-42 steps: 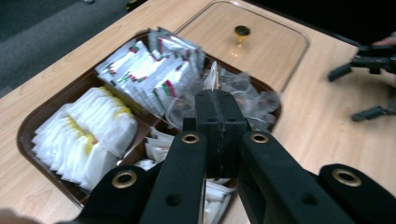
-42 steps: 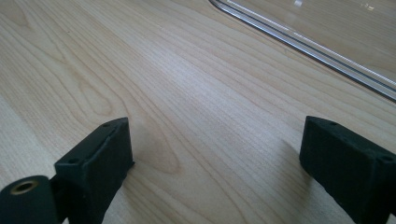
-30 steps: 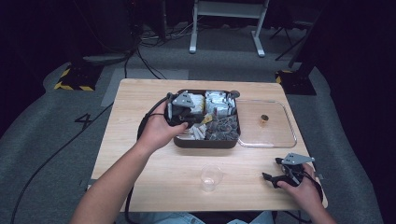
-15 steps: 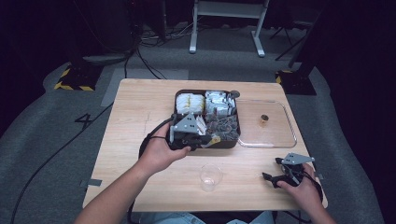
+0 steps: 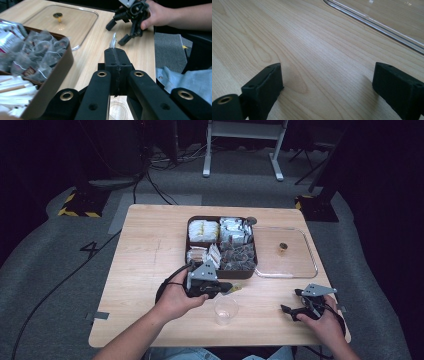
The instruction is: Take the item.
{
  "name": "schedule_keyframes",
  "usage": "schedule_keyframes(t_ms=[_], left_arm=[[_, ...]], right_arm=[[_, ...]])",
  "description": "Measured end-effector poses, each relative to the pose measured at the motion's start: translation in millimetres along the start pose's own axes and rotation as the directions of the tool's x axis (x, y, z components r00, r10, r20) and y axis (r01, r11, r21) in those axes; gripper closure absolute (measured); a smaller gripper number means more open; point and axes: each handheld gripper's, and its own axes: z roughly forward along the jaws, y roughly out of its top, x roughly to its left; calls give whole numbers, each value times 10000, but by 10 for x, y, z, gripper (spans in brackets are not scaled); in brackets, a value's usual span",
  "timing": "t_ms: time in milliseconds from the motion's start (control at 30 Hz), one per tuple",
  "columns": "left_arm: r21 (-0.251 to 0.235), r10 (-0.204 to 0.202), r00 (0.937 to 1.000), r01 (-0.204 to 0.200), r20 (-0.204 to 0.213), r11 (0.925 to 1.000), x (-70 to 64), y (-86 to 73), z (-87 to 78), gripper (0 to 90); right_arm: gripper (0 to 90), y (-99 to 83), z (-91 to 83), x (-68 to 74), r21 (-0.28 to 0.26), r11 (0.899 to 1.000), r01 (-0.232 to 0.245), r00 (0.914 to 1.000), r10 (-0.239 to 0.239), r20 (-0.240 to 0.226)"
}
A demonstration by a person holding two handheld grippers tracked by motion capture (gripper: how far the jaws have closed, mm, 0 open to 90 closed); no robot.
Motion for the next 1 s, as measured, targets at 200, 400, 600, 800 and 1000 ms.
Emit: schedule_keyframes(t_ms=[200,400,600,800,1000], left_arm=[[-80,32,9998,-30,200,10000,-51,-78,35,900],[-40,86,9991,-85,415,10000,-116,-156,81,900],[107,102,9981,-109,608,9999,-142,-212,146,900],[272,124,9979,-141,635,9995,-140,-252,168,900],[261,133,9980,-149,618,9995,-131,-259,149,900]], right_arm=[[96,0,0,0,1,10000,-3,10000,3,0],[96,0,0,0,1,10000,-4,10000,4,0],[96,0,0,0,0,10000,-4,10000,4,0],[96,0,0,0,1,10000,-2,10000,2,0],[96,0,0,1,1,10000,-6,10000,6,-1]])
